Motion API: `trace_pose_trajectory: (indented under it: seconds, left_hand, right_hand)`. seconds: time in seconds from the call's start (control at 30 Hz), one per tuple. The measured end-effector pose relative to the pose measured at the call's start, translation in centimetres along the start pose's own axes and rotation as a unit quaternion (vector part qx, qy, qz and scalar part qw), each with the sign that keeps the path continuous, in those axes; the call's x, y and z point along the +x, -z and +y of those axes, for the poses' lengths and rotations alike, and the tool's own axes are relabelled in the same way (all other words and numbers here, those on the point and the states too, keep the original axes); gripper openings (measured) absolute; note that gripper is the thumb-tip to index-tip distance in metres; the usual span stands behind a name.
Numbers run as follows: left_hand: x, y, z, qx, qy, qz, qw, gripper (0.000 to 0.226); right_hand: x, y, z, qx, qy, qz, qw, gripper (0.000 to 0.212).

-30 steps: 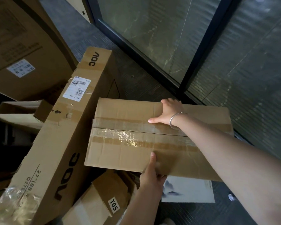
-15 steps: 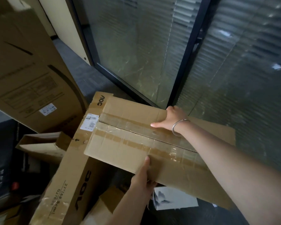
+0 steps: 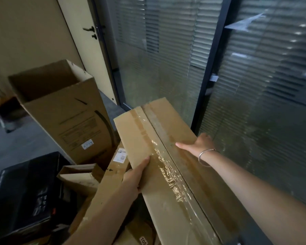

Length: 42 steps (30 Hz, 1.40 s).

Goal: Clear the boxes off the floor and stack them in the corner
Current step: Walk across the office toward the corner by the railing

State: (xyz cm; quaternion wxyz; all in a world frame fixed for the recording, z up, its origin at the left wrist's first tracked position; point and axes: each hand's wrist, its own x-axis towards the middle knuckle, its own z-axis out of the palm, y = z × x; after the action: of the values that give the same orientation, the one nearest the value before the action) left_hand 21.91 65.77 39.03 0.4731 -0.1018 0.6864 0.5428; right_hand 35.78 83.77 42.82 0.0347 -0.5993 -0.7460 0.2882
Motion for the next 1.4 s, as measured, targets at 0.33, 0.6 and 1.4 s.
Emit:
trace_pose_trajectory:
  seconds: [0.33, 0.6, 1.4]
  left_hand:
    - [-10.6, 6.3, 4.4, 0.015, -0.061, 0.061, 0.996, 0.105]
    - [-20.6, 11.2, 0.4, -0.031, -0.101, 0.156, 0.982, 0.109]
    - [-54.9, 38.6, -34.6, -0.355, -0.078, 0.464, 0.807, 0.093]
  right_hand:
    - [-7.8, 4.1, -5.4, 0.040, 0.063, -0.040, 0.996, 0.116]
    - [-15.8, 5.5, -7.4, 0.023, 0.169, -0.118, 0.978, 0.127]
    - [-65.0, -9.6, -12.8, -0.172, 0.574, -0.315, 0.736, 0.124]
